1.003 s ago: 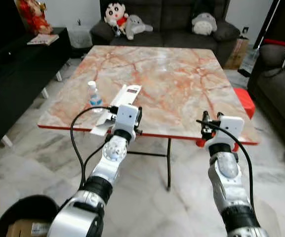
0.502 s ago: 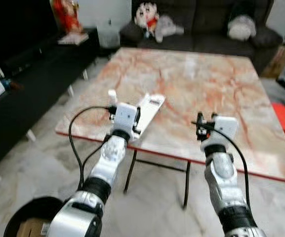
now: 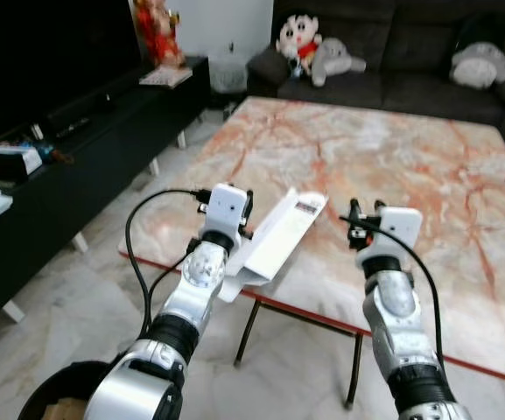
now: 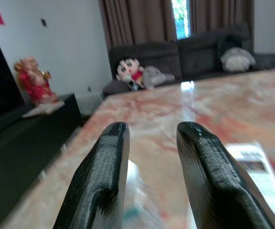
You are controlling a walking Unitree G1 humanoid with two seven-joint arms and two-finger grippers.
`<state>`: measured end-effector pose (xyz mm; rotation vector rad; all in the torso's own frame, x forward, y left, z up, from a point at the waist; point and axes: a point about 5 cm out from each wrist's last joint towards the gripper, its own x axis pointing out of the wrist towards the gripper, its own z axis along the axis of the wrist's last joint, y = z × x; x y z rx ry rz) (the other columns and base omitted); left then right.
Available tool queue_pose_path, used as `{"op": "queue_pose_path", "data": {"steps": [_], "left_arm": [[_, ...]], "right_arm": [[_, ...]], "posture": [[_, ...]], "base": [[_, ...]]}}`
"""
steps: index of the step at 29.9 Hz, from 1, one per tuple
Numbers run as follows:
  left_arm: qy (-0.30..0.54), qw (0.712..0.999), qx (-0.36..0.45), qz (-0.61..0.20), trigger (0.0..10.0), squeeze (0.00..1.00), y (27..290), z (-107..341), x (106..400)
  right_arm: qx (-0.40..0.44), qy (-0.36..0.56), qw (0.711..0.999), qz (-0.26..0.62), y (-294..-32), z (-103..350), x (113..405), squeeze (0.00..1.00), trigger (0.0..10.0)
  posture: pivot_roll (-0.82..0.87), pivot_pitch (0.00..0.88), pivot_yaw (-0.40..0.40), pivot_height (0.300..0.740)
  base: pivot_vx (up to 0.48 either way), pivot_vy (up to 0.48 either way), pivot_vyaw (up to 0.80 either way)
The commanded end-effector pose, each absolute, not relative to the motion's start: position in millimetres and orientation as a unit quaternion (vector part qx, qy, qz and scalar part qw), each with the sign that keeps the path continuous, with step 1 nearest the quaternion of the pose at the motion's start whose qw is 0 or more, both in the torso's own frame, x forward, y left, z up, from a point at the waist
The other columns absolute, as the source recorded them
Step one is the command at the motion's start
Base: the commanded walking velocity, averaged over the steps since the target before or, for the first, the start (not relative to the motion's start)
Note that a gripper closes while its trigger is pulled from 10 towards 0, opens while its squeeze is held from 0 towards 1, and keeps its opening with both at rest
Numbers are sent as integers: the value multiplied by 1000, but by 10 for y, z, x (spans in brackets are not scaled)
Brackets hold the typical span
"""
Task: Picking trash to rubbish bin
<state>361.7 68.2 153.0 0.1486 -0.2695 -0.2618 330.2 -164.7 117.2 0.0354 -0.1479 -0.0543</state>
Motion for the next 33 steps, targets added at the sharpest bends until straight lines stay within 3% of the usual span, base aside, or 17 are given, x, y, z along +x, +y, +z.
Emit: {"op": "queue_pose_path", "data": {"steps": [1, 6, 7, 26, 27, 28, 29, 33], "left_arm": [[-139, 978, 90, -125, 10000, 0, 760, 1541, 3627], [-148, 975, 108, -124, 10000, 0, 754, 1562, 3623], [-148, 975, 106, -126, 10000, 1000, 752, 1568, 3626], [-151, 971, 87, -166, 10000, 1000, 696, 1647, 3654], [-146, 971, 91, -163, 10000, 498, 697, 1632, 3657], [-143, 972, 94, -162, 10000, 498, 697, 1622, 3658], [-139, 973, 94, -160, 10000, 0, 699, 1608, 3660], [-133, 975, 86, -155, 10000, 0, 707, 1591, 3661]], "right_arm": [[27, -80, 996, -17, -1570, 1218, 3327, 0, 10000], [29, -79, 996, -20, -1581, 1210, 3327, 0, 10000], [30, -78, 996, -21, -1586, 1206, 3324, 0, 10000], [37, -78, 996, -23, -1571, 1195, 3315, 0, 10000], [37, -78, 996, -23, -1570, 1193, 3314, 0, 10000], [37, -77, 996, -23, -1570, 1191, 3312, 0, 10000], [37, -77, 996, -23, -1569, 1188, 3311, 0, 10000], [38, -76, 996, -23, -1567, 1186, 3311, 0, 10000]], "posture": [[54, 0, -20, 740], [54, 0, -17, 740], [53, 0, -16, 740], [57, 0, -15, 740], [56, 1, -14, 740], [55, 0, -15, 740], [56, 0, -15, 740], [57, 0, -15, 740]], "base": [[0, 0, 0], [0, 0, 0], [0, 0, 0], [0, 0, 0], [0, 0, 0], [0, 0, 0], [0, 0, 0], [0, 0, 0]]}}
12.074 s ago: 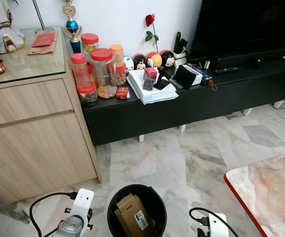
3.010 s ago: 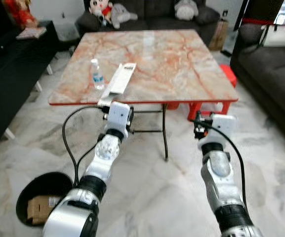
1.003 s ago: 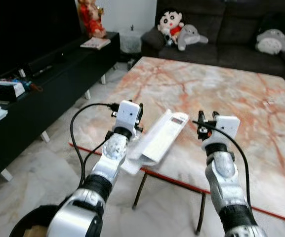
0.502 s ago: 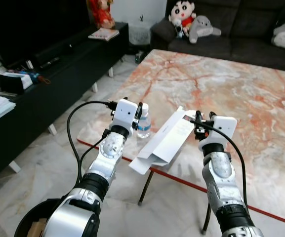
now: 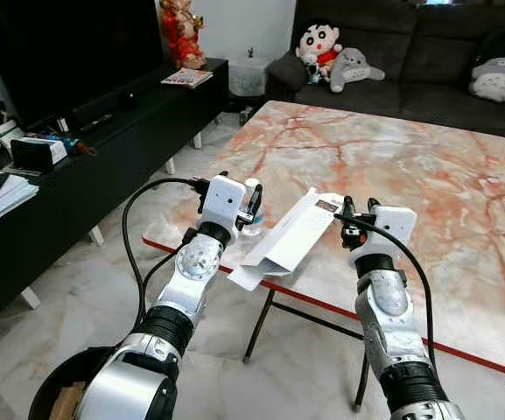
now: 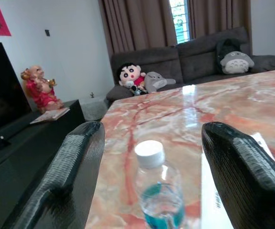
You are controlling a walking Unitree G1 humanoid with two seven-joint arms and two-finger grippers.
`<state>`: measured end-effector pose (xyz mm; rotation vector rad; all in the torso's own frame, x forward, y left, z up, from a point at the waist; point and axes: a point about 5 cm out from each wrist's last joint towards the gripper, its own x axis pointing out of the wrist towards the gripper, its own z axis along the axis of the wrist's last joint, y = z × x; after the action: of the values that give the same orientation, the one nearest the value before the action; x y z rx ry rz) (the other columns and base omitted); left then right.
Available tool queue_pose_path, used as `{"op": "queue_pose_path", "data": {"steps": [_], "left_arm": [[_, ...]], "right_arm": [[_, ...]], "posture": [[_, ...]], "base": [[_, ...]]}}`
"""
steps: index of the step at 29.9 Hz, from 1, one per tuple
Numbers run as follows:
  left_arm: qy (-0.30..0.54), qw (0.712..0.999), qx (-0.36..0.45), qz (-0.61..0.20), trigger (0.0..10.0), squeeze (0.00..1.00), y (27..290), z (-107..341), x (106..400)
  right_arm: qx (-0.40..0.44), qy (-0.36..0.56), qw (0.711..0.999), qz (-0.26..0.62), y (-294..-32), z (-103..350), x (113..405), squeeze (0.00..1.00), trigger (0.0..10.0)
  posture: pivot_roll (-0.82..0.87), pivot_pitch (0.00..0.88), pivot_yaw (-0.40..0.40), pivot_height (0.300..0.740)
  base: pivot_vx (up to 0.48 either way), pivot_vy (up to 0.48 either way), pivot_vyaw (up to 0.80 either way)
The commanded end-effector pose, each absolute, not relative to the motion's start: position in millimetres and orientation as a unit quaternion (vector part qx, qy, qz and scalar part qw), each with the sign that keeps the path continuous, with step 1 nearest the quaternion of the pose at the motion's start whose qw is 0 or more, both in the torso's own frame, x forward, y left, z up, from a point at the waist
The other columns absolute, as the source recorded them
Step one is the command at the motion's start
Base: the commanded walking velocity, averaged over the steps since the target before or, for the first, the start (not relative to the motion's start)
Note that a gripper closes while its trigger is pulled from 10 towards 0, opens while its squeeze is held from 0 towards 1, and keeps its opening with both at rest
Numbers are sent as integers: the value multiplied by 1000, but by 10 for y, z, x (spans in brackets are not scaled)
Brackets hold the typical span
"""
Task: Picking trash to rubbish bin
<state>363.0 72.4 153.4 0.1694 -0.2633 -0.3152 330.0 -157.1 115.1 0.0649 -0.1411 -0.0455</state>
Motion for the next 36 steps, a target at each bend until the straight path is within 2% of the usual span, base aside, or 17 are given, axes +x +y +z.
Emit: {"op": "queue_pose_path", "data": {"steps": [1, 19, 36], "left_arm": [[-129, 978, 67, -148, 10000, 0, 721, 1589, 3665], [-137, 979, 57, -141, 10000, 0, 768, 1634, 3678], [-137, 979, 64, -138, 10000, 0, 786, 1620, 3674]], "right_arm": [[38, -76, 996, -22, -1565, 1187, 3309, 0, 10000], [41, -73, 996, -14, -1522, 1187, 3318, 0, 10000], [43, -69, 997, -8, -1491, 1171, 3310, 0, 10000]], "posture": [[57, 2, -17, 740], [58, 8, -23, 740], [59, 14, -22, 740]], "base": [[0, 0, 0], [0, 0, 0], [448, 0, 0]]}}
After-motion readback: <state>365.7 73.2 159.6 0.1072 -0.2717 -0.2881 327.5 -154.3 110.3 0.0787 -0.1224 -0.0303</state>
